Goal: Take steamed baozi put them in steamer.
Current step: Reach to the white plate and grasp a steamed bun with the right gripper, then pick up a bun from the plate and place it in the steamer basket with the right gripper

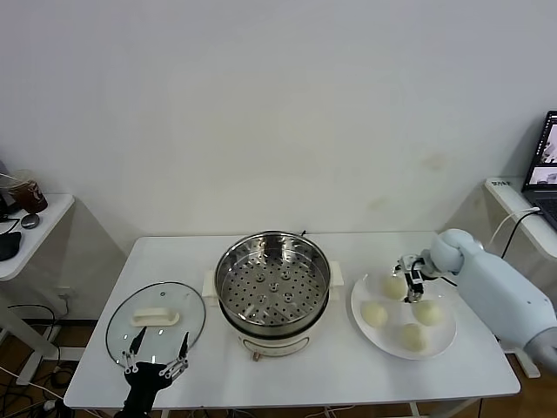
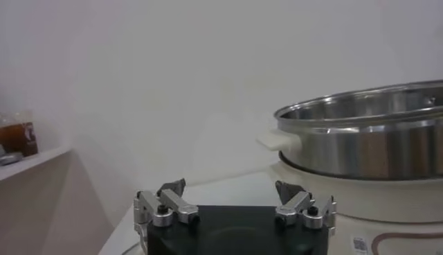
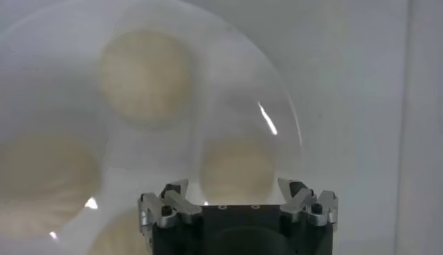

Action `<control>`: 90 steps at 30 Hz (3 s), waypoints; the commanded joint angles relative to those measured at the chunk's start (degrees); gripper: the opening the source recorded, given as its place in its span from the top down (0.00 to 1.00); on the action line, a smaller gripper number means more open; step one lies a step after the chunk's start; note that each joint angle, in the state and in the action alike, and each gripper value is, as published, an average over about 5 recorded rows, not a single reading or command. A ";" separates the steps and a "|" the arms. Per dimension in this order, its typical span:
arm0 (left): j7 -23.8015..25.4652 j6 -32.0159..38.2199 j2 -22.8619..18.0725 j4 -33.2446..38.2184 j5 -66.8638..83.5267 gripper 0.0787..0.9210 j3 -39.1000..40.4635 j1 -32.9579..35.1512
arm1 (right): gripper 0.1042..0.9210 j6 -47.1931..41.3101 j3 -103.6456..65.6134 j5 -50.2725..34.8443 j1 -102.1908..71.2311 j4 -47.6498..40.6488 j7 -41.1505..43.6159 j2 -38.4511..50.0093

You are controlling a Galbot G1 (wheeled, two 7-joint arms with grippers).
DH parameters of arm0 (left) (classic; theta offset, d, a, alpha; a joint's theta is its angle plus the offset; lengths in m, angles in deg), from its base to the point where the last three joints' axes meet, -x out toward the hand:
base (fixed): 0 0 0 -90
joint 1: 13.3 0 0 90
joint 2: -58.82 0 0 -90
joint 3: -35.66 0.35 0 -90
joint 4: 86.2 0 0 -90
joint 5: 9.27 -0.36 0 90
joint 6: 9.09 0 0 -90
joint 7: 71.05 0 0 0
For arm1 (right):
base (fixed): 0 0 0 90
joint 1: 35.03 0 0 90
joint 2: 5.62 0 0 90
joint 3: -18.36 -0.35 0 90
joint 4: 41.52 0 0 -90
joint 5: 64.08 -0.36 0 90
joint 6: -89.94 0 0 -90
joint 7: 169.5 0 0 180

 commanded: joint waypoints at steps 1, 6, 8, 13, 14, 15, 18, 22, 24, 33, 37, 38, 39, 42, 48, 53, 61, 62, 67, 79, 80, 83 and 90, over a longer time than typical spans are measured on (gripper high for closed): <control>-0.01 0.15 0.01 -0.13 -0.17 0.12 -0.39 -0.07 | 0.19 -0.85 2.66 0.04 2.06 -2.76 -0.03 -2.30; 0.00 0.19 0.02 -0.06 -0.06 0.12 -0.61 -0.16 | 0.33 -1.38 3.07 -0.06 2.13 -2.41 0.53 -2.08; 0.02 0.19 0.01 -0.06 -0.04 0.12 -0.65 -0.20 | 0.40 -1.51 3.37 -0.36 2.18 -2.00 0.80 -1.82; 0.10 0.21 0.04 -0.09 -0.05 0.12 -0.74 -0.15 | 0.52 -1.72 4.34 -1.99 2.67 -0.19 1.45 -0.63; 0.13 0.21 0.04 -0.10 -0.05 0.12 -0.77 -0.14 | 0.54 -1.75 4.70 -2.52 2.92 0.35 1.62 -0.23; 0.17 0.23 0.05 -0.10 -0.05 0.12 -0.80 -0.11 | 0.55 -1.79 5.22 -3.27 3.34 1.13 1.82 0.33; 0.27 0.30 0.10 -0.06 -0.04 0.12 -0.85 0.03 | 0.56 -1.84 7.69 -6.16 5.69 4.28 2.58 2.63; 0.25 0.24 0.33 0.28 0.04 0.12 -0.97 0.29 | 0.56 -0.75 12.73 -10.90 12.24 9.68 4.08 7.11; 0.24 0.20 0.43 0.50 0.20 0.12 -1.04 0.33 | 0.55 -0.15 15.27 -13.74 16.65 11.77 4.64 9.07; 0.01 0.51 1.06 1.12 0.76 0.12 -1.52 -0.10 | 0.55 5.51 26.34 -28.75 36.93 16.48 5.91 6.83; -0.23 0.54 1.34 1.14 1.14 0.12 -2.34 -0.46 | 0.55 6.80 31.38 -35.62 42.71 18.83 4.83 2.41; -0.24 0.58 1.39 1.21 1.24 0.12 -2.56 -0.48 | 0.55 7.19 32.63 -37.04 43.38 19.55 4.52 1.14; -0.24 0.63 1.42 1.31 1.29 0.12 -2.79 -0.46 | 0.55 7.79 33.77 -37.98 44.00 20.13 4.24 -0.22; -0.26 0.80 1.44 1.65 1.29 0.12 -3.40 -0.28 | 0.55 10.58 37.49 -39.25 45.57 20.64 3.37 -5.38; -0.42 1.12 1.35 2.23 1.05 0.12 -4.43 0.04 | 0.54 19.04 43.35 -36.30 46.72 17.84 1.58 -17.44; -0.49 1.31 1.35 2.66 1.16 0.12 -5.67 0.33 | 0.54 27.89 45.53 -28.65 43.98 14.81 -0.39 -23.74; -0.47 1.62 1.09 2.63 1.18 0.12 -6.96 0.69 | 0.54 37.35 45.95 -12.62 39.00 10.01 -2.58 -25.65; -0.46 1.63 1.04 2.55 1.17 0.12 -6.98 0.61 | 0.54 38.00 45.67 -10.97 38.53 9.40 -2.84 -25.63; -0.42 1.65 0.98 2.08 1.15 0.12 -7.15 0.15 | 0.54 40.20 44.69 -6.79 36.65 6.91 -3.70 -25.45; -0.42 2.03 0.97 1.03 1.12 0.12 -7.55 -0.46 | 0.53 44.60 41.76 -0.27 32.80 1.61 -6.07 -27.20; -0.43 2.08 0.96 0.98 1.12 0.12 -7.58 -0.47 | 0.52 44.75 41.72 -0.18 32.71 1.35 -6.12 -27.29; -0.47 2.26 0.94 0.83 1.13 0.12 -7.70 -0.48 | 0.50 45.08 41.60 -0.08 32.44 0.90 -6.39 -27.38; -0.52 2.44 0.96 0.69 1.17 0.12 -7.90 -0.58 | 0.33 45.18 40.49 -2.29 33.06 1.69 -7.70 -26.52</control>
